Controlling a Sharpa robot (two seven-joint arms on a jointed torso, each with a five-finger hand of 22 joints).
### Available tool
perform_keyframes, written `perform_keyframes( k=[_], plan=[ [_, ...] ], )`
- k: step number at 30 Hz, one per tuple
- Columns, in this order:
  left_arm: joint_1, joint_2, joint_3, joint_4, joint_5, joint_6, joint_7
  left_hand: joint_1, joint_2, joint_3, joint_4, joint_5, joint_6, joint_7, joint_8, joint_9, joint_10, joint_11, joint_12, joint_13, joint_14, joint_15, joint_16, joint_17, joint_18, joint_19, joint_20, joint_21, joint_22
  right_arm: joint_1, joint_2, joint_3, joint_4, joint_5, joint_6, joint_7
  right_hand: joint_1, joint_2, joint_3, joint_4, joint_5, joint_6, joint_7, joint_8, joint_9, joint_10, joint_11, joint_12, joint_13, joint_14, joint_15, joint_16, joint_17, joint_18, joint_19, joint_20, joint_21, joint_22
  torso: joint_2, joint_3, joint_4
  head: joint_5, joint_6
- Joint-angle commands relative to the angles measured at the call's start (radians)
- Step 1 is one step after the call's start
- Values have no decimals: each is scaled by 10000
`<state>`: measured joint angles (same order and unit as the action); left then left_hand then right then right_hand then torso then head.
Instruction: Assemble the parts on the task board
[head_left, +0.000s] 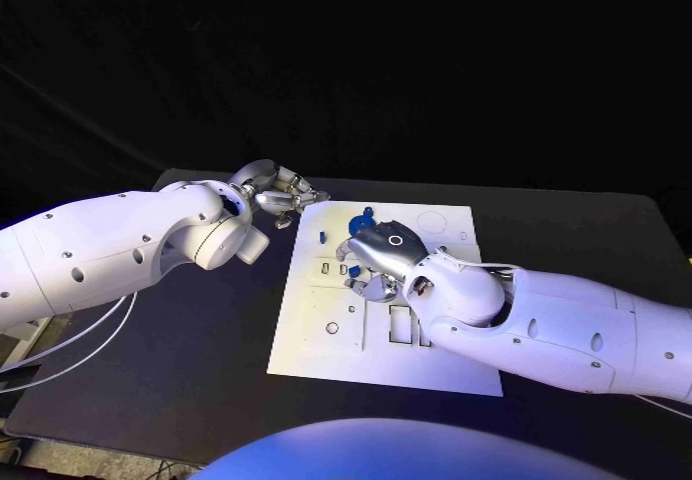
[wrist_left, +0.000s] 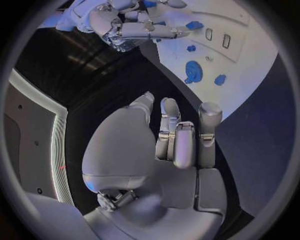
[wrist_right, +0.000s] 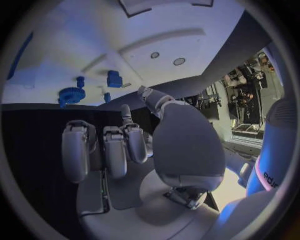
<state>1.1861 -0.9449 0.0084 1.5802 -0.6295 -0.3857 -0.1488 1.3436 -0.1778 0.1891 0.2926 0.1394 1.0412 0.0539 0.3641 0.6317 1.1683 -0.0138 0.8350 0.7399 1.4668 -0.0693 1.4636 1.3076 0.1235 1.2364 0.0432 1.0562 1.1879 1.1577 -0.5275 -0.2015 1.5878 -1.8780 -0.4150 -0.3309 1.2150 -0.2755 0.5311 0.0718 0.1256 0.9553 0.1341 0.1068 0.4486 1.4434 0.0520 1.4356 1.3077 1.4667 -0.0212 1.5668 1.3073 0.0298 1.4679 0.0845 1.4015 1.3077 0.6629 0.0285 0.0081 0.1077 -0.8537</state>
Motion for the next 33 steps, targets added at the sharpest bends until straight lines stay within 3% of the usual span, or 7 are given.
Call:
perform_keyframes(
  k=[1, 7, 14, 16, 17, 26, 33],
  plan=[
    [18, 2, 10, 17, 95, 91, 154, 32, -21, -84, -13, 77, -146, 38, -63, -54, -223, 10, -285, -276, 450, 35, 0, 1076, -20, -52, 29, -39, 17, 19, -303, 37, 326, 93, -990, 312, -25, -50, -92, 39, 100, -18, 18, -28, -22, -23, 39, -53, 1114, 1041, 92, 40, 2635, 79, 290, 81, -114, 2115, -22, -13, -15, 16, -4],
    [16, -6, 8, 11, 43, 243, 203, 10, 17, -173, -14, 104, -388, 150, -277, -231, -364, 96, -495, -451, 454, 102, 17, 1088, -29, -32, 82, -33, 71, 233, -1367, 185, 1027, 1828, -1584, 1105, 32, 39, -26, 127, 576, 192, -20, 101, -24, -102, 3, -135, 1027, 1041, 67, 40, 2635, 139, 181, 80, -401, 2040, -48, -16, -52, -9, 38],
    [12, 22, 6, 2, -335, 591, 189, 36, 82, -225, -21, 175, -583, 235, -461, -371, -387, 165, -584, -549, 459, 158, 30, 1096, -31, -15, 133, -38, 107, 629, -2452, 267, 1394, 5145, -1625, 2022, 66, 185, 138, 215, 812, 277, -36, 169, -7, -320, -15, -362, 793, 1041, 47, 40, 2635, 215, 28, 64, -789, 1934, -121, -13, -149, 59, 24],
    [11, 38, 4, 8, -557, 753, 176, 257, 135, -161, -30, 633, -592, 253, -521, -450, -394, 179, -656, -639, 460, 179, 34, 1091, -24, 2, 163, -44, 142, 720, -2716, 277, 1440, 5888, -1604, 2144, 92, 231, 204, 225, 932, 288, -41, 187, 4, -342, -22, -385, 769, 1041, 40, 40, 2635, 216, 26, 58, -802, 1931, -141, -9, -168, 63, 31],
    [10, 45, 4, 13, -673, 834, 172, 285, 133, -153, -33, 684, -597, 255, -532, -463, -404, 183, -672, -655, 460, 179, 36, 1092, -24, 4, 167, -47, 146, 755, -2823, 281, 1453, 6148, -1603, 2184, 97, 233, 215, 224, 957, 290, -42, 191, 7, -348, -23, -392, 762, 1041, 39, 40, 2635, 219, 20, 56, -817, 1927, -151, -6, -178, 64, 33],
    [-1, 147, -1, 71, -2217, 2044, 110, 133, 138, -217, 4, 729, -660, 307, -612, -531, -409, 225, -745, -736, 455, 208, 25, 1071, -28, 23, 191, -49, 172, 960, -3580, 315, 1428, 8073, -1707, 2557, 4, 288, 269, 317, 1106, 306, -40, 227, 38, -401, -23, -449, 696, 1041, 34, 39, 2633, 233, -4, 48, -902, 1907, -233, 42, -250, 73, 9],
    [1, 207, -1, 288, -3810, 3284, -270, -594, 365, -542, 18, 756, -782, 368, -773, -667, -320, 283, -869, -925, 450, 261, 4, 1029, -27, 67, 249, -78, 227, 1031, -3825, 334, 1304, 8740, -1761, 2762, -72, 286, 259, 374, 1125, 277, -35, 224, 46, -484, -19, -538, 600, 1021, 35, 11, 2559, 254, -45, 47, -1012, 1877, -288, 83, -304, 61, -13]
  ],
)
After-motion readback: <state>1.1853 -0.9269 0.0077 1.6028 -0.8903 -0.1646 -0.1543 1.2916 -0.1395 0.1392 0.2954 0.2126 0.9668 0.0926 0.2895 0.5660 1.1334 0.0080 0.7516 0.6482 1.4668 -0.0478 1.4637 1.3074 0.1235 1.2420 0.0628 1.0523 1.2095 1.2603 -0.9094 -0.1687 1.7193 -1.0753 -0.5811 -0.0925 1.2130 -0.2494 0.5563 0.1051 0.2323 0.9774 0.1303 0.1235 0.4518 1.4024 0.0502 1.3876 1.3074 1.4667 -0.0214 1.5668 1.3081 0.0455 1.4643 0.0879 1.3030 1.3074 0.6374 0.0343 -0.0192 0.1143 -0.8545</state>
